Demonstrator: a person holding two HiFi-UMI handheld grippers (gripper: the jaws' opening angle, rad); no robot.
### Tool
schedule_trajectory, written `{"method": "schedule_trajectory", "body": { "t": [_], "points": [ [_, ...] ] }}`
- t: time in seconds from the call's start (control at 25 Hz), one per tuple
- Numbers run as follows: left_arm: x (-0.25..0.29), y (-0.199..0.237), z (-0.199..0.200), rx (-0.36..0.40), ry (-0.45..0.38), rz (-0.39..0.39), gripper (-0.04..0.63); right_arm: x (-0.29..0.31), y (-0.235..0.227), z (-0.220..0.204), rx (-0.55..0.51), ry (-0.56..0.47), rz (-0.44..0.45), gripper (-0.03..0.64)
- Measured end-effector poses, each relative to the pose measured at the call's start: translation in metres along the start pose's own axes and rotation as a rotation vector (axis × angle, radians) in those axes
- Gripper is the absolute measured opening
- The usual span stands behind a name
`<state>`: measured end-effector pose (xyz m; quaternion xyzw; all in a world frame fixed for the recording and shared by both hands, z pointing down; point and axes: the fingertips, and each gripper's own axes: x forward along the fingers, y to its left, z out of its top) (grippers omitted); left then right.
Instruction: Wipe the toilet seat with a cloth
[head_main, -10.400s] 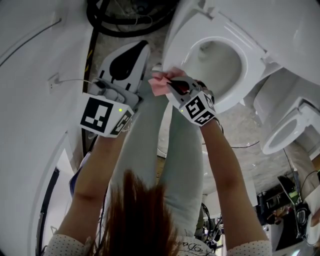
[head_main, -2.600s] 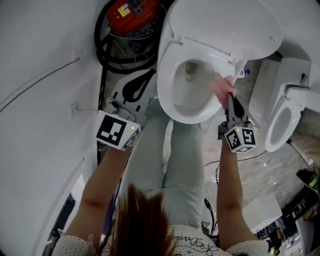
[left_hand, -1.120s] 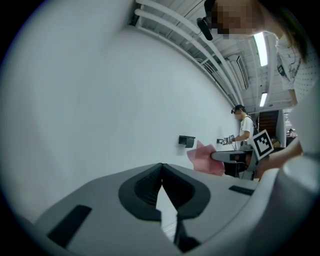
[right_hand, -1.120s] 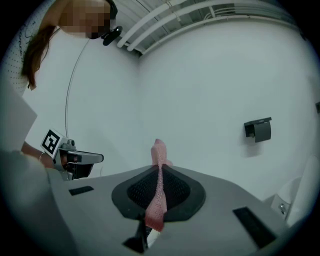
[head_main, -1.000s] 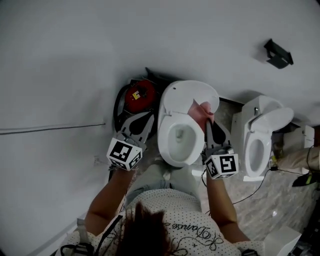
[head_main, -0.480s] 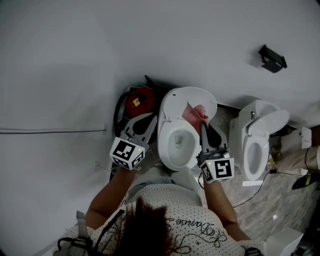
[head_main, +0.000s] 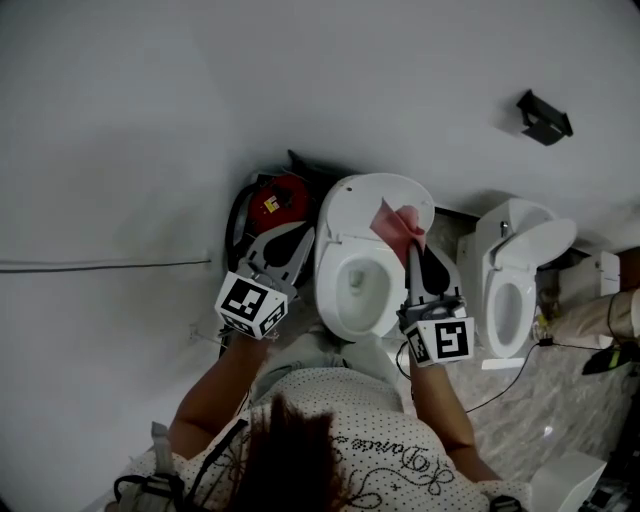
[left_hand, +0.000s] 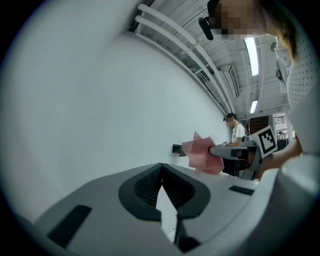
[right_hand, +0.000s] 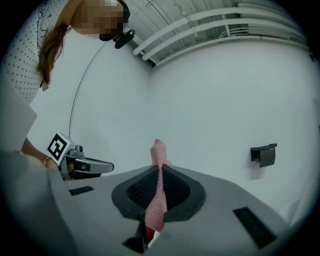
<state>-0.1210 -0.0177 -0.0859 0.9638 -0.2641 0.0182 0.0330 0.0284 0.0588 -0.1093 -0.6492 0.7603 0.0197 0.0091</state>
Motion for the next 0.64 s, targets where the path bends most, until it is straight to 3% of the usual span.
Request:
{"method": "schedule_trajectory", "body": {
  "t": [0.64],
  "points": [
    [0.001,-0.018,0.000,0.016,-0.005,-0.031,-0.002,-0.022,-0.001,-0.005,-0.005,0.011,-0.029,0.023]
  ]
}}
